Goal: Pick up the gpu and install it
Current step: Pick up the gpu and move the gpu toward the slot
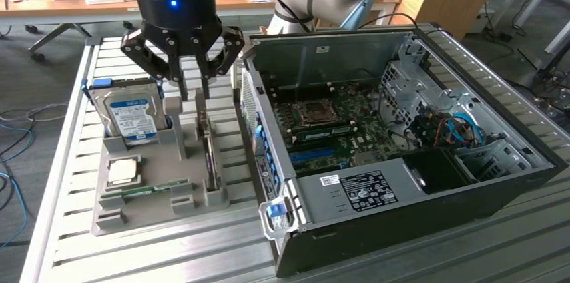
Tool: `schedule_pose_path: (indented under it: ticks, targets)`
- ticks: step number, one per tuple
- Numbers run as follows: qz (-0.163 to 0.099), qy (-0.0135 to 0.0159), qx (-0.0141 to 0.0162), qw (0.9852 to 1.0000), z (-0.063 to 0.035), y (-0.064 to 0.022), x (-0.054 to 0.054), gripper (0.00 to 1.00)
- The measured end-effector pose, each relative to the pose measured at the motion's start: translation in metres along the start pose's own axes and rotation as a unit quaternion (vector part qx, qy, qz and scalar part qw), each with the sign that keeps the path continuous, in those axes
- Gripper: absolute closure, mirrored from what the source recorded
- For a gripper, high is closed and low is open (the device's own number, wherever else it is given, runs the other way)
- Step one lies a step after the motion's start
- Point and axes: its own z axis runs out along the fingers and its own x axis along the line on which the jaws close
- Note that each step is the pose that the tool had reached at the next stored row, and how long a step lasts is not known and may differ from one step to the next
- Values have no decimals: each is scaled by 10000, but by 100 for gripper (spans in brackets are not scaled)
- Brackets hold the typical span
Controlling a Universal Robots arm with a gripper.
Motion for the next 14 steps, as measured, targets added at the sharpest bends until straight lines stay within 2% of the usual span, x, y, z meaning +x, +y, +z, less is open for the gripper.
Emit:
schedule_pose_path:
  ticks: [3, 10, 14]
  targets:
    - [0, 0, -1, 10000, 6, 0, 0, 64]
    - [0, 0, 0, 10000, 110, -8, 3, 64]
    - [0, 0, 0, 10000, 117, -8, 3, 64]
